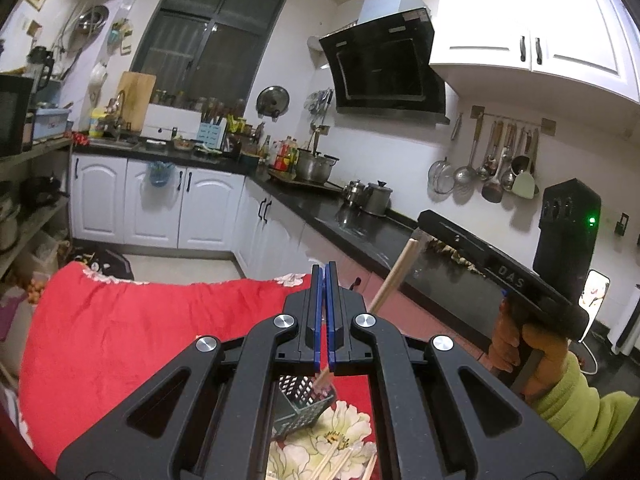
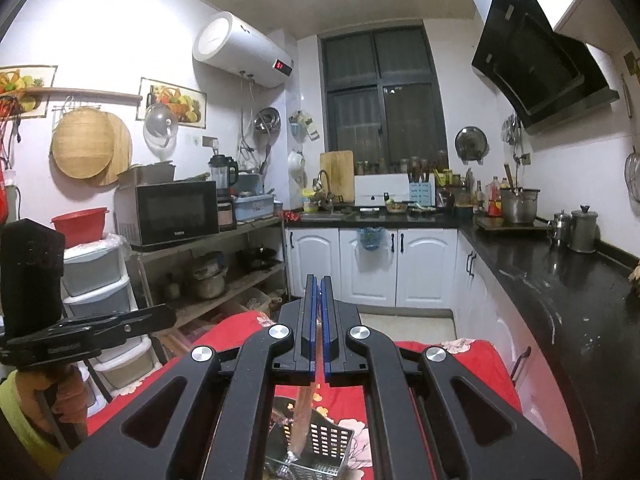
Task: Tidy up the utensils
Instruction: 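Carry both held chopsticks up over the green caddy with both grippers, then lower both chopsticks into the caddy and open both grippers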
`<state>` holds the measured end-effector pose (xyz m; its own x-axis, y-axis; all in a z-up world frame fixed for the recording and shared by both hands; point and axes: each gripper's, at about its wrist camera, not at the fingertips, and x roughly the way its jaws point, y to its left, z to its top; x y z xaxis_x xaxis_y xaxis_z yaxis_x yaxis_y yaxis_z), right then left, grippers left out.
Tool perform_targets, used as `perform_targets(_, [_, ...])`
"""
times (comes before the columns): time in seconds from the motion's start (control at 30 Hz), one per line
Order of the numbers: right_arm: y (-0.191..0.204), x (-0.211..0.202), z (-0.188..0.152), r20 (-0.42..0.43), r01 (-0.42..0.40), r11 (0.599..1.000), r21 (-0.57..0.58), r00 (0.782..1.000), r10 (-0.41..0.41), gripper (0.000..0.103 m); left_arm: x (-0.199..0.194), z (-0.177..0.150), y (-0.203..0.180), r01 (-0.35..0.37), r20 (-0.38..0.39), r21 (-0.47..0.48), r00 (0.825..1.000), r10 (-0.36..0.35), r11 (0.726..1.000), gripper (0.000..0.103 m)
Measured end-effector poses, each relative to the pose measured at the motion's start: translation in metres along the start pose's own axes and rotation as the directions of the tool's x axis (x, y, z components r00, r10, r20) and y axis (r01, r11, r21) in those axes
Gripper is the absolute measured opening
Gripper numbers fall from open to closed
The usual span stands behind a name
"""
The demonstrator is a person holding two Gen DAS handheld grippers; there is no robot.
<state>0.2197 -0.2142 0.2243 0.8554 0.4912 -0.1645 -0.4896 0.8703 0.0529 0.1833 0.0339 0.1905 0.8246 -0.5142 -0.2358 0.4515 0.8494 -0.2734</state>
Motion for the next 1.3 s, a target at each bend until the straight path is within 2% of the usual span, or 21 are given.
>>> perform_targets(0.3, [-0.001,0.037,-0.032,-0.087,0.022,1.000,0.021,0.996,-0.020,0.002,0.019,-0.019,0.013,0.010,-0.063,-0.051,0.998,-0.014,0.999,0.000])
perform_targets(0.57, [0.002,0.052,-0.062,-0.152,0.001,0.999,0.052,0.988,0.007,0.003,0.039,-0.043,0.024,0.016,-0.118,-0.088,0.993,-0.027,0.996,0.000])
perform_targets(0.7, [0.001,0.056,-0.071,-0.178,0.017,0.997,0.069,0.984,-0.004,0.004,0.048,-0.054,0.030,0.005,-0.149,-0.100,0.989,-0.020,0.995,0.000])
perform_targets(0.73, [0.000,0.057,-0.073,-0.184,0.024,0.997,0.070,0.983,-0.011,0.007,0.051,-0.057,0.032,-0.003,-0.160,-0.103,0.987,-0.014,0.995,0.000])
perform_targets(0.83, [-0.004,0.055,-0.077,-0.185,0.056,0.996,0.073,0.982,-0.042,0.026,0.055,-0.065,0.039,-0.025,-0.183,-0.117,0.983,0.004,0.993,0.001])
perform_targets(0.87, [-0.006,0.052,-0.079,-0.181,0.066,0.995,0.076,0.982,-0.052,0.027,0.055,-0.068,0.042,-0.035,-0.189,-0.121,0.982,0.012,0.992,0.002])
perform_targets(0.9, [-0.008,0.050,-0.081,-0.181,0.070,0.994,0.078,0.982,-0.055,0.027,0.055,-0.068,0.044,-0.042,-0.190,-0.124,0.982,0.018,0.991,0.006])
perform_targets(1.0, [-0.015,0.043,-0.085,-0.182,0.088,0.992,0.088,0.981,-0.071,0.034,0.047,-0.073,0.049,-0.085,-0.178,-0.124,0.982,0.063,0.989,0.031])
perform_targets(1.07, [-0.018,0.035,-0.086,-0.171,0.102,0.990,0.092,0.982,-0.085,0.043,0.041,-0.074,0.049,-0.097,-0.162,-0.112,0.984,0.078,0.989,0.033])
perform_targets(1.2, [-0.024,0.021,-0.091,-0.167,0.133,0.987,0.088,0.979,-0.117,0.049,0.024,-0.077,0.049,-0.133,-0.120,-0.103,0.985,0.120,0.986,0.059])
perform_targets(1.3, [-0.025,0.009,-0.095,-0.168,0.159,0.984,0.079,0.975,-0.144,0.058,0.013,-0.078,0.050,-0.154,-0.096,-0.114,0.985,0.143,0.982,0.069])
